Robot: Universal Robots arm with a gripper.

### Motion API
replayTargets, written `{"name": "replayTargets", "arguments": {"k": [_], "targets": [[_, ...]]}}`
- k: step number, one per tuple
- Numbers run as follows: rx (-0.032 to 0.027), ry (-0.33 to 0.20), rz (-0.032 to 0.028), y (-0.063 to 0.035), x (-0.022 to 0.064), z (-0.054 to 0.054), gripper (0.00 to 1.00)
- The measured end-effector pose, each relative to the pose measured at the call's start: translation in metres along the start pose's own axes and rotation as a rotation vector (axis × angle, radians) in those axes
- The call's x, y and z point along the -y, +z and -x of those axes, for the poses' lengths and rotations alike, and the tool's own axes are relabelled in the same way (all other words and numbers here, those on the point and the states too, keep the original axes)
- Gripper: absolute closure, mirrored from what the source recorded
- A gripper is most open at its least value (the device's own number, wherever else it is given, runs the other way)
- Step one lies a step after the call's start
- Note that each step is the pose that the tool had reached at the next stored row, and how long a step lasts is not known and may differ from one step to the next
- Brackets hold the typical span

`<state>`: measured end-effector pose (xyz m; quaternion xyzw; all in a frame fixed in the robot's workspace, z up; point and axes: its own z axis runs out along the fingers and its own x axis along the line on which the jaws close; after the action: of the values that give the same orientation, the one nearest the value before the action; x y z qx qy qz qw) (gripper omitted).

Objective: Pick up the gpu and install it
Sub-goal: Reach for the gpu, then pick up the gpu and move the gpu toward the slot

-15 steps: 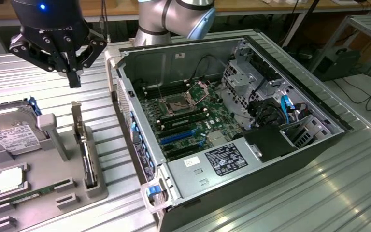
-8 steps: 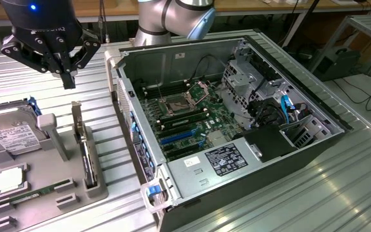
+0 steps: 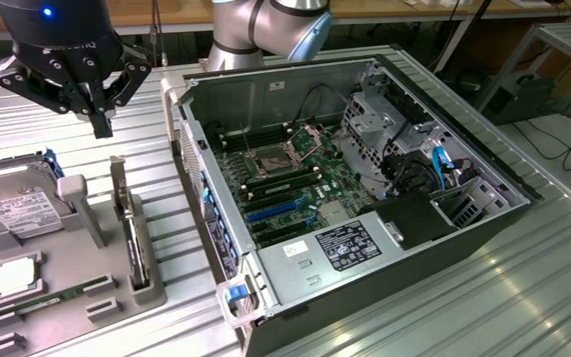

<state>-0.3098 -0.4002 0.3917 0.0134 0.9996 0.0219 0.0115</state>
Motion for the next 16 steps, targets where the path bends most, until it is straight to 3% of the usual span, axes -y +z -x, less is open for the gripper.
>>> {"name": "replayTargets", "arguments": {"k": [5, 16], "targets": [[-0.0019, -0.043, 0.0014, -0.0001, 0.0005, -0.0047, 0.89], [-0.0021, -0.046, 0.0015, -0.0001, 0.0006, -0.0052, 0.89]]}}
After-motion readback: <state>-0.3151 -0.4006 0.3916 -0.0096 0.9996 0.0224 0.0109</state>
